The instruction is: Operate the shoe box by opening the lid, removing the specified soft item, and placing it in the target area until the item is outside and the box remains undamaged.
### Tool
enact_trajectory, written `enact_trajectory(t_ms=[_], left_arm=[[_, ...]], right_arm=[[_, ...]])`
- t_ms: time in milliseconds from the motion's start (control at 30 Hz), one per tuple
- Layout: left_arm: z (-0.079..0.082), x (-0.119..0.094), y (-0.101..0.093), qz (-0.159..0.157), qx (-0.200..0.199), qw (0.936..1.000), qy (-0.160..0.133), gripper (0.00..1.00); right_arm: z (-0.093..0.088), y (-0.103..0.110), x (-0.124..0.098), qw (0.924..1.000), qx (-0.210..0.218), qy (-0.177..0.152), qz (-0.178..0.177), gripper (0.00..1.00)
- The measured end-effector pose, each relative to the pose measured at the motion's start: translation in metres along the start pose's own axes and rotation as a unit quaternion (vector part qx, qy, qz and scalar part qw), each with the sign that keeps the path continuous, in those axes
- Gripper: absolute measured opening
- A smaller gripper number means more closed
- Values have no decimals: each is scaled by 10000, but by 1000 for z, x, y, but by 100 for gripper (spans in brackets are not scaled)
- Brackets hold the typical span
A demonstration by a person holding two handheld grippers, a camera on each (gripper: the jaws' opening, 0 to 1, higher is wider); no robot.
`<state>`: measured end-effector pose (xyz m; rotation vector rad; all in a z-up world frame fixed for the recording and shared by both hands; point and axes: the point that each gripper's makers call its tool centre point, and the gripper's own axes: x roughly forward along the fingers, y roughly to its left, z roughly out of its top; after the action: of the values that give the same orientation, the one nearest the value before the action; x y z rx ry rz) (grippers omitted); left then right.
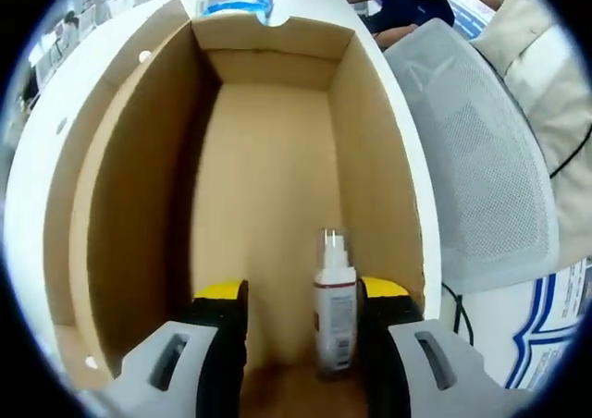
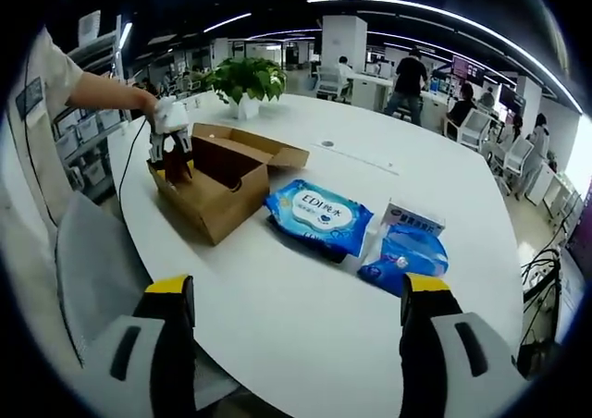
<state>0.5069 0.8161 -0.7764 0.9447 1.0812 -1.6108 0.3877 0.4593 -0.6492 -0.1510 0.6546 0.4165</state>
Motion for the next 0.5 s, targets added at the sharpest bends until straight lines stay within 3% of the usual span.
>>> enact_trajectory(t_ms=[500], left_arm=[[2, 3, 11, 499, -187, 9983, -240, 41]], right_arm=[[-2, 7, 6, 10000, -30, 16, 82, 86]])
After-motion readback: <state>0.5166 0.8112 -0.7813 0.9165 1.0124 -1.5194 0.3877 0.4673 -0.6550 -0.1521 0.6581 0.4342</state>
